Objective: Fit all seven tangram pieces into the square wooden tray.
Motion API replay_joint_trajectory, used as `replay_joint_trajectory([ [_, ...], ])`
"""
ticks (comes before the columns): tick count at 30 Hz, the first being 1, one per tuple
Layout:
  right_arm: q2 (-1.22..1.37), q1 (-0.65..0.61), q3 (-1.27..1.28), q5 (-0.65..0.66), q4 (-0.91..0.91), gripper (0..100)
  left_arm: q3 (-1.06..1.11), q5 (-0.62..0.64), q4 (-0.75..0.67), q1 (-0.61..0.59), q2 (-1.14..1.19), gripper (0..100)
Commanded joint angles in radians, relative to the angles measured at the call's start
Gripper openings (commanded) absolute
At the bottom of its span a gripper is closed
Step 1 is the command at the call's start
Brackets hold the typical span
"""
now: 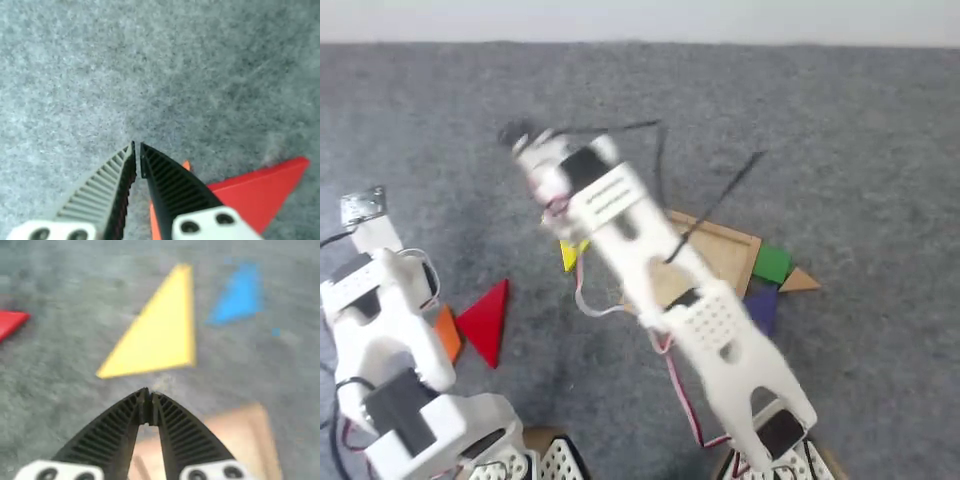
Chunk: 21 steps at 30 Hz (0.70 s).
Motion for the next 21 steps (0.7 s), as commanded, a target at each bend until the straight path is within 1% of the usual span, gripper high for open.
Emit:
replay_joint_trajectory([
  [1, -0.389, 0.102, 0.250, -0.011, 0.045, 0.8, -0.143, 0.025, 0.123, 0.046, -0.009, 1],
  [4, -0.693, 0.185, 0.528, 0.052, 0.042, 0.8, -0.222, 0.028, 0.212, 0.152, -0.009, 2],
  [7, -0.995, 0.297, 0.793, 0.101, 0.036, 0.8, -0.251, 0.046, 0.256, 0.302, -0.009, 2],
  [10, -1.253, 0.432, 1.066, 0.124, -0.001, 0.8, -0.255, 0.175, 0.267, 0.466, -0.009, 2],
  [12, -1.386, 0.526, 1.261, 0.132, -0.067, 0.8, -0.263, 0.242, 0.261, 0.569, -0.003, 5],
  [14, -1.469, 0.591, 1.456, 0.133, -0.166, 0.9, -0.289, 0.296, 0.259, 0.671, 0.011, 11],
  [17, -1.497, 0.605, 1.709, 0.132, -0.325, 0.9, -0.371, 0.350, 0.265, 0.772, 0.068, 14],
  [21, -1.509, 0.611, 1.915, 0.123, -0.512, 0.9, -0.515, 0.390, 0.293, 0.790, 0.235, 14],
])
